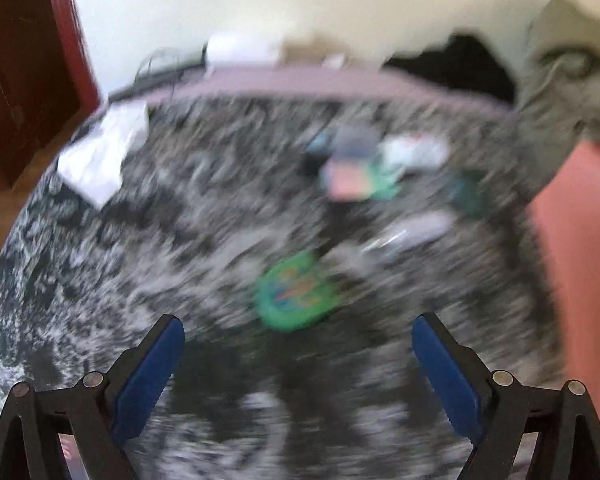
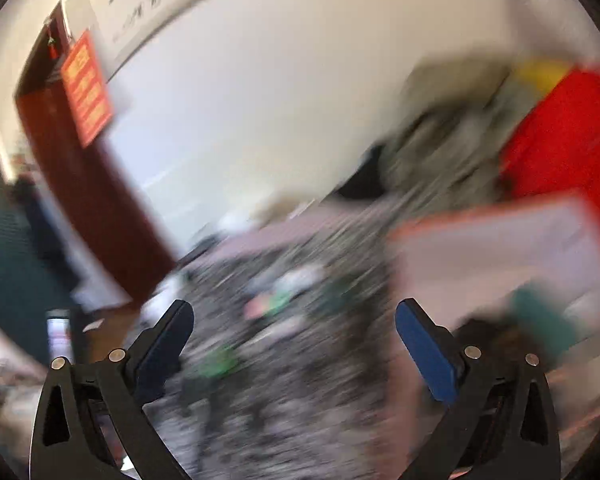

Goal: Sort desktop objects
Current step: 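Grasp the green tape measure with the left gripper while the right grasps the bulb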

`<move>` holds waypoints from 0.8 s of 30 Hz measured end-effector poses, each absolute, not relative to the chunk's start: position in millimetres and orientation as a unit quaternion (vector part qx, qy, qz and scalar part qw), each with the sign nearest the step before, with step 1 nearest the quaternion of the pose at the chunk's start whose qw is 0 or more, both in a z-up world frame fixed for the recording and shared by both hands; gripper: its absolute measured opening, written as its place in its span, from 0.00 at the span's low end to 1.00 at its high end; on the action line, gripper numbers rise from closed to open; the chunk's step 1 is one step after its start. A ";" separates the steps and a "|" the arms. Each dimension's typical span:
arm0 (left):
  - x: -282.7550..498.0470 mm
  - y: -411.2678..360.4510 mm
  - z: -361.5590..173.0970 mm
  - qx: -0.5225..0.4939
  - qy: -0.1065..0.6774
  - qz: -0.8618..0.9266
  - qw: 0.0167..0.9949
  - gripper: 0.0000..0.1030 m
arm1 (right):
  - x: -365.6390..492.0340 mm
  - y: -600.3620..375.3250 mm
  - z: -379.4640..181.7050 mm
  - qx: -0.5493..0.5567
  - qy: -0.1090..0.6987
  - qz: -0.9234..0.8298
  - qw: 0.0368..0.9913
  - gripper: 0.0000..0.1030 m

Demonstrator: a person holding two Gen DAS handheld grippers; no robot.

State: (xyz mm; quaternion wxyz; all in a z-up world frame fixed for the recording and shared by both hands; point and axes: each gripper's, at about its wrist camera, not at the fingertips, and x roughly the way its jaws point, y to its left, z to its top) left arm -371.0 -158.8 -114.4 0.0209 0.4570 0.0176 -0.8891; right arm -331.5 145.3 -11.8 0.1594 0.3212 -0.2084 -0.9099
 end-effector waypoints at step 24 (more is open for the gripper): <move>-446.4 -178.6 -207.6 0.472 0.008 -0.877 -0.091 0.62 | -537.5 31.3 -217.5 0.500 -0.423 -0.738 0.165 0.28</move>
